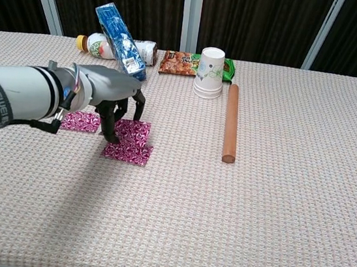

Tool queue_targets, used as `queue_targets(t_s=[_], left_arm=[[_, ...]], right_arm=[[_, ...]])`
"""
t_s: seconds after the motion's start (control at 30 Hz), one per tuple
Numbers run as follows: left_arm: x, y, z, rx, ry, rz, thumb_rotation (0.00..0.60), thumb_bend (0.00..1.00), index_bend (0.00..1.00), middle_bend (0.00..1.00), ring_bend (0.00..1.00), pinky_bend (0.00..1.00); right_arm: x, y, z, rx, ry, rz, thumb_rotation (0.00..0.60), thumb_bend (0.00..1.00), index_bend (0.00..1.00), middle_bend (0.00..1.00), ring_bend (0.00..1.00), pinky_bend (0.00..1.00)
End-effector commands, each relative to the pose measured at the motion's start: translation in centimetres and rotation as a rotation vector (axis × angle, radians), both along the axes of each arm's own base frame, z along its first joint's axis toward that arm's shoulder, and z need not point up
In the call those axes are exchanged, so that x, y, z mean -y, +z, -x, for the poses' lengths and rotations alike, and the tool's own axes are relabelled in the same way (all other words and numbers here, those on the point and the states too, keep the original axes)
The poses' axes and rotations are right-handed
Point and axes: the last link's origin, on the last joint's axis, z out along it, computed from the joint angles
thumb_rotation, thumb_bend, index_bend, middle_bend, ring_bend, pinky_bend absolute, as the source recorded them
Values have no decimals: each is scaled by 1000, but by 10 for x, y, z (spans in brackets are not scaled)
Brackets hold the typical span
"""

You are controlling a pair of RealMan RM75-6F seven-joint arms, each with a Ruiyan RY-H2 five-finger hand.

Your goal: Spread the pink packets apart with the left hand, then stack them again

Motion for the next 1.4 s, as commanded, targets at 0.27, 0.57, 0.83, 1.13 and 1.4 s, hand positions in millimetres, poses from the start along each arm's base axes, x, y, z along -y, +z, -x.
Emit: queue_targets(t_s=[0.27, 0.57, 0.83, 1.13, 1.4], left_arm=[[7, -14, 4, -19, 26, 13, 600, 256, 436, 840, 831, 931], [8, -20, 7, -30, 48, 33, 600, 255, 428, 839, 830, 930], [9, -23, 4, -30, 34, 41, 600, 255, 427, 838, 830, 929], [12, -22, 1, -34, 1, 52, 600, 255, 426, 838, 830, 927], [10, -18, 1, -53, -28, 56, 600, 255, 424, 836, 828, 914]], right_arm=[[-1, 0, 1, 0, 0, -2, 494, 162, 127, 93, 0, 0], [-2, 0, 2, -1, -6, 0, 498, 162, 127, 92, 0, 0], [-2, 0, 2, -1, -9, 2, 494, 161, 126, 93, 0, 0], [-4, 1, 3, -1, -15, 6, 494, 162, 125, 93, 0, 0], [-6, 3, 4, -2, -18, 11, 494, 164, 124, 92, 0, 0]])
